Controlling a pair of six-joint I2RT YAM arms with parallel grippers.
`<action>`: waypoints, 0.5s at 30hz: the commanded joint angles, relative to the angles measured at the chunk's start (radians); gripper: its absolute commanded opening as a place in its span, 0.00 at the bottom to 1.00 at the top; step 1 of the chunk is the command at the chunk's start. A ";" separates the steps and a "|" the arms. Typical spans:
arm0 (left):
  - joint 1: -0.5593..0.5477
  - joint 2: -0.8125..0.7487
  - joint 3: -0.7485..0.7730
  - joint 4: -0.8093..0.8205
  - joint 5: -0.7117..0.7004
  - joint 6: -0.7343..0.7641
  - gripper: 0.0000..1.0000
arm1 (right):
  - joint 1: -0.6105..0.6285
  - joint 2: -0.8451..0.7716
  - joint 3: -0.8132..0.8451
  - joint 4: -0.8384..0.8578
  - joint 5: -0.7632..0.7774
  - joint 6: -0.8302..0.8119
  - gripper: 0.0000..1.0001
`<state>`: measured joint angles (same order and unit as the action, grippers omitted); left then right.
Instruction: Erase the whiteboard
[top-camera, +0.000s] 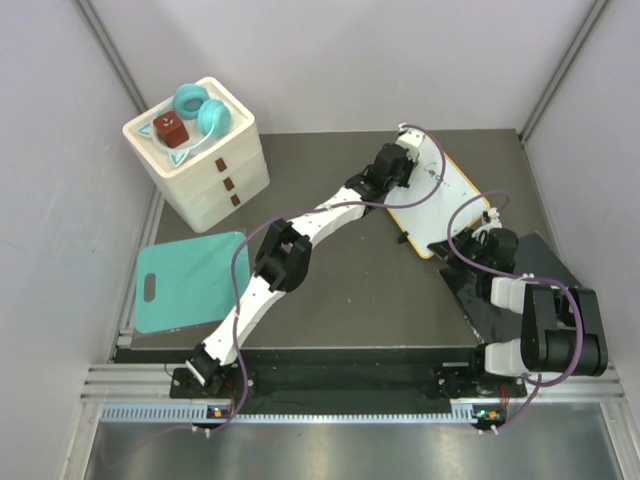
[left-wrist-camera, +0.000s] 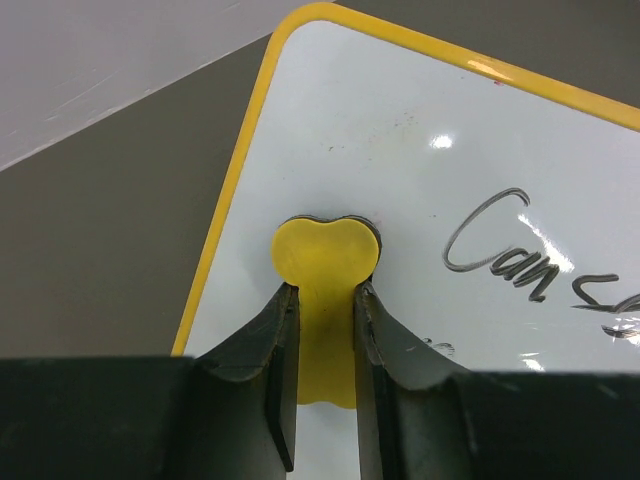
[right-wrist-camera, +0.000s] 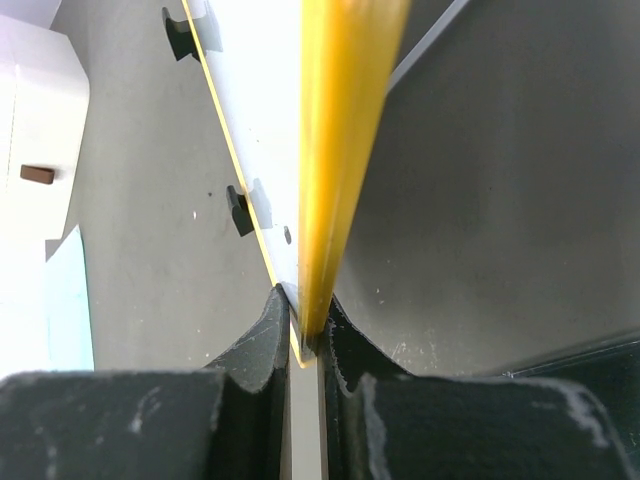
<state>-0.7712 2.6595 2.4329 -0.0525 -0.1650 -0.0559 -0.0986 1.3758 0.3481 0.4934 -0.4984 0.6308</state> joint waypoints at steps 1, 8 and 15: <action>-0.023 0.034 -0.046 -0.043 0.117 0.045 0.00 | 0.030 0.017 -0.001 -0.147 -0.026 -0.077 0.00; -0.065 0.005 -0.038 0.118 0.159 0.047 0.00 | 0.031 0.017 -0.001 -0.147 -0.029 -0.082 0.00; -0.111 0.004 -0.003 0.195 0.311 0.010 0.00 | 0.031 0.016 -0.001 -0.147 -0.031 -0.082 0.00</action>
<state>-0.8093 2.6591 2.4176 0.0933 -0.0147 -0.0151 -0.0982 1.3758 0.3485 0.4938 -0.4980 0.6296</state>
